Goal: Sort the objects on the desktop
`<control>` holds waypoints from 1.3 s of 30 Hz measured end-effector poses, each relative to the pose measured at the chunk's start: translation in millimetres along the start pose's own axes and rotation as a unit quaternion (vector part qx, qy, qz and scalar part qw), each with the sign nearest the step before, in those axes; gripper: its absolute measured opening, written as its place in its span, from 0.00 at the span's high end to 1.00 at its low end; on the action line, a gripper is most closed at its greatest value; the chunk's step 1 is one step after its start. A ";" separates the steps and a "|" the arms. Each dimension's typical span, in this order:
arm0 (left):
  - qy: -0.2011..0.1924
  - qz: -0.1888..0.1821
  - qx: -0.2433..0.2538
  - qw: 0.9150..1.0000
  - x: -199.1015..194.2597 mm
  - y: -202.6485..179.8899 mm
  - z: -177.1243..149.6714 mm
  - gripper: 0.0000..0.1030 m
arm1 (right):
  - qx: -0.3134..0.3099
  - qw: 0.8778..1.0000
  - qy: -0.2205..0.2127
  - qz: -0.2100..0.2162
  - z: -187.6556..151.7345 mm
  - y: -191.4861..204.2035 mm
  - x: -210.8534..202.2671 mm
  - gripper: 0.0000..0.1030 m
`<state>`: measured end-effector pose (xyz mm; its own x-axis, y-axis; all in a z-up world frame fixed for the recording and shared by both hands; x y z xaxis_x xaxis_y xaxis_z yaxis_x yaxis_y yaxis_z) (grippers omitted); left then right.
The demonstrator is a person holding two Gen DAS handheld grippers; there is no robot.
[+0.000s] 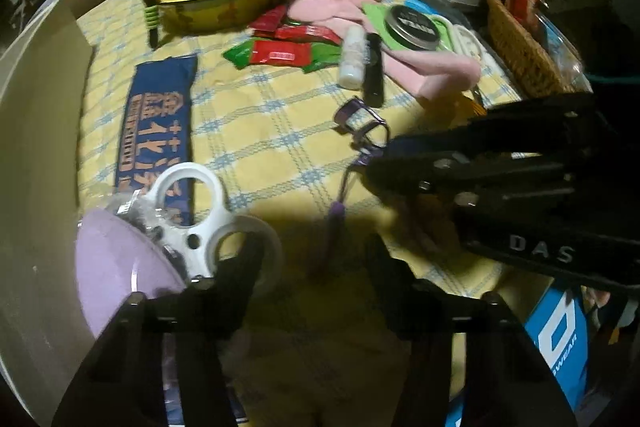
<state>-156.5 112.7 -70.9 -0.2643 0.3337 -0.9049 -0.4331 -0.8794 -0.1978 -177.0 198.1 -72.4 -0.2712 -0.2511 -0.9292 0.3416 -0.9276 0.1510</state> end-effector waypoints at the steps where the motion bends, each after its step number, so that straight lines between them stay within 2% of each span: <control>1: -0.003 0.001 -0.009 1.000 -1.4 4.2 0.8 0.65 | -0.004 1.000 -0.002 0.002 0.4 0.9 -1.8 0.96; 2: -0.005 -0.009 -0.018 1.000 -2.8 7.7 1.2 0.69 | -0.004 1.000 -0.003 0.006 1.5 1.3 -4.2 0.99; 6: -0.002 -0.041 -0.028 0.999 -4.8 9.6 -0.2 0.81 | -0.024 1.000 -0.010 0.016 2.2 7.9 -19.2 0.99; 9: -0.001 -0.065 -0.027 0.998 -6.0 1.4 0.3 0.85 | -0.036 0.999 -0.007 0.020 0.4 12.8 -27.5 0.99; 11: 0.001 -0.060 -0.027 0.998 -4.9 -2.5 1.2 0.85 | -0.036 0.999 -0.004 0.007 -0.5 11.2 -28.8 0.99; 13: 0.005 -0.038 -0.008 0.999 -2.6 -6.2 2.3 0.82 | -0.026 0.999 -0.001 -0.019 0.3 3.6 -29.2 0.95; 15: 0.005 -0.017 0.005 1.000 0.1 -8.2 3.0 0.63 | -0.039 0.999 0.015 -0.024 1.3 3.4 -25.8 0.93; 17: 0.011 -0.017 0.012 1.000 4.3 -10.2 4.4 0.62 | -0.057 0.997 0.030 -0.031 3.7 6.2 -20.7 0.74; 19: 0.013 -0.021 0.014 1.000 7.9 -13.0 6.5 0.62 | -0.073 0.995 0.027 -0.054 12.9 10.1 -15.4 0.67; 23: 0.018 -0.031 0.003 0.999 13.1 -11.6 9.7 0.62 | -0.064 0.996 0.059 -0.013 31.7 16.7 9.4 0.68; 24: 0.021 -0.032 -0.003 0.999 14.3 -9.7 10.1 0.67 | -0.061 0.996 0.067 -0.005 35.7 16.9 17.3 0.69; 25: 0.022 -0.030 -0.009 0.999 14.1 -6.7 11.6 0.71 | -0.057 0.996 0.068 0.000 38.8 16.1 22.8 0.74; 26: 0.022 -0.029 -0.013 0.999 13.5 -5.0 12.1 0.79 | -0.055 0.996 0.074 0.002 39.9 15.2 28.9 0.81; 27: 0.017 -0.039 -0.024 0.999 11.2 -1.0 13.1 0.82 | -0.056 0.996 0.068 0.004 41.3 14.7 28.6 0.85; 29: 0.012 -0.063 -0.041 0.997 8.3 3.4 13.7 0.82 | -0.043 0.997 0.063 0.020 41.2 11.4 25.0 0.89; 34: -0.006 -0.094 -0.053 0.994 -6.7 3.2 15.8 0.82 | -0.005 0.998 0.041 0.050 40.7 4.3 3.6 0.90; 39: -0.037 -0.105 -0.042 0.993 -38.5 -3.5 20.0 0.82 | -0.008 0.999 0.015 0.047 45.6 15.9 -32.1 0.90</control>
<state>-162.0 109.7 -27.8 -0.2401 0.5338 -0.8108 -0.4134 -0.8119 -0.4121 -203.9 178.8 -24.8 -0.2107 -0.3275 -0.9211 0.3783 -0.8961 0.2321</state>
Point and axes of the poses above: each gripper's, at about its wrist camera, not at the fingertips, and x roughly the way its jaws point, y to its left, z to its top, the point moved 4 cm from there along x, roughly the way its jaws point, and after that the axes turned 7 degrees about -z, right-handed, at the moved point
